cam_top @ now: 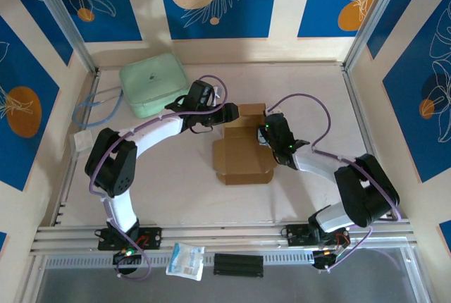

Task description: Fold the paper box

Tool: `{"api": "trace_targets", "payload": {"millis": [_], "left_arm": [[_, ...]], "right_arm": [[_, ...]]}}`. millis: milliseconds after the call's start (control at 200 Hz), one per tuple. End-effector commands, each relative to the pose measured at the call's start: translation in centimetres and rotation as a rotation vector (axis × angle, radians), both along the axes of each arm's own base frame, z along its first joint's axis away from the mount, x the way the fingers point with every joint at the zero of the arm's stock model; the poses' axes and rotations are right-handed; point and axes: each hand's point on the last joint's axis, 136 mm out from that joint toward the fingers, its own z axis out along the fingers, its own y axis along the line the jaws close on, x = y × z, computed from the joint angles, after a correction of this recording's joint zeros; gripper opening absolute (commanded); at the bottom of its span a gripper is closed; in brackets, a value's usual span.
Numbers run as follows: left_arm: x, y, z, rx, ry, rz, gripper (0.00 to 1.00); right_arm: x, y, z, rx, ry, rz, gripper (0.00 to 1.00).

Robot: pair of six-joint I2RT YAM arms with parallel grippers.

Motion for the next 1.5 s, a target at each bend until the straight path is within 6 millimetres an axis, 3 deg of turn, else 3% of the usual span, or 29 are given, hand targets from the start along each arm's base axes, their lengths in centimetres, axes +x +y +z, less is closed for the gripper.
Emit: {"api": "trace_targets", "payload": {"millis": [0, 90, 265, 340, 460, 525, 625, 780, 860, 905, 1015, 1130, 1216, 1336, 1496], "left_arm": [[0.0, 0.0, 0.6, 0.008, -0.007, -0.008, 0.8], [-0.1, 0.0, 0.7, 0.006, -0.008, -0.009, 0.8], [-0.2, 0.1, 1.0, 0.008, -0.011, -0.008, 0.81], [-0.3, 0.3, 1.3, 0.006, -0.018, -0.005, 0.83], [-0.3, 0.6, 2.6, -0.017, -0.072, 0.007, 1.0], [-0.4, 1.4, 4.0, -0.021, -0.125, 0.033, 1.0], [-1.1, 3.6, 7.0, 0.007, -0.226, 0.077, 1.0], [-3.6, 8.0, 11.1, 0.109, -0.385, 0.118, 1.0], [-5.4, 10.5, 12.5, 0.186, -0.47, 0.116, 1.0], [-6.4, 12.0, 13.0, 0.231, -0.509, 0.121, 1.0], [-8.4, 15.2, 13.5, 0.328, -0.569, 0.147, 1.0], [-10.1, 17.6, 13.6, 0.387, -0.598, 0.173, 1.0], [-11.0, 19.0, 13.4, 0.417, -0.597, 0.199, 1.0], [-11.7, 20.3, 13.0, 0.448, -0.581, 0.233, 1.0], [-12.0, 20.1, 12.4, 0.422, -0.576, 0.226, 1.0]], "right_arm": [[-0.8, 0.1, 0.0, 0.016, 0.004, 0.047, 0.45], [-0.3, 0.0, -0.1, 0.016, 0.006, 0.054, 0.48], [2.0, -0.1, 0.3, 0.015, 0.005, 0.005, 0.46], [2.9, 0.3, 0.5, 0.021, -0.015, 0.009, 0.41], [4.2, 1.2, 0.2, -0.004, -0.007, 0.035, 0.26], [4.5, 0.8, 0.0, -0.063, 0.014, 0.013, 0.16], [4.5, 0.1, 0.8, -0.054, 0.028, 0.003, 0.1], [4.1, 0.6, 5.7, -0.084, -0.071, 0.111, 0.06], [3.5, 2.6, 9.5, -0.156, -0.133, 0.306, 0.06], [2.7, 4.3, 11.5, -0.235, -0.164, 0.473, 0.07], [0.0, 7.7, 14.0, -0.619, -0.216, 0.808, 0.07], [-1.7, 8.6, 12.0, -1.15, -0.142, 1.102, 0.06], [-1.1, 8.2, 9.4, -1.448, -0.041, 1.204, 0.04], [-1.8, 10.9, 6.3, -1.445, 0.007, 1.327, 0.03], [-3.4, 15.5, 0.5, -1.407, -0.014, 1.449, 0.06]]}}
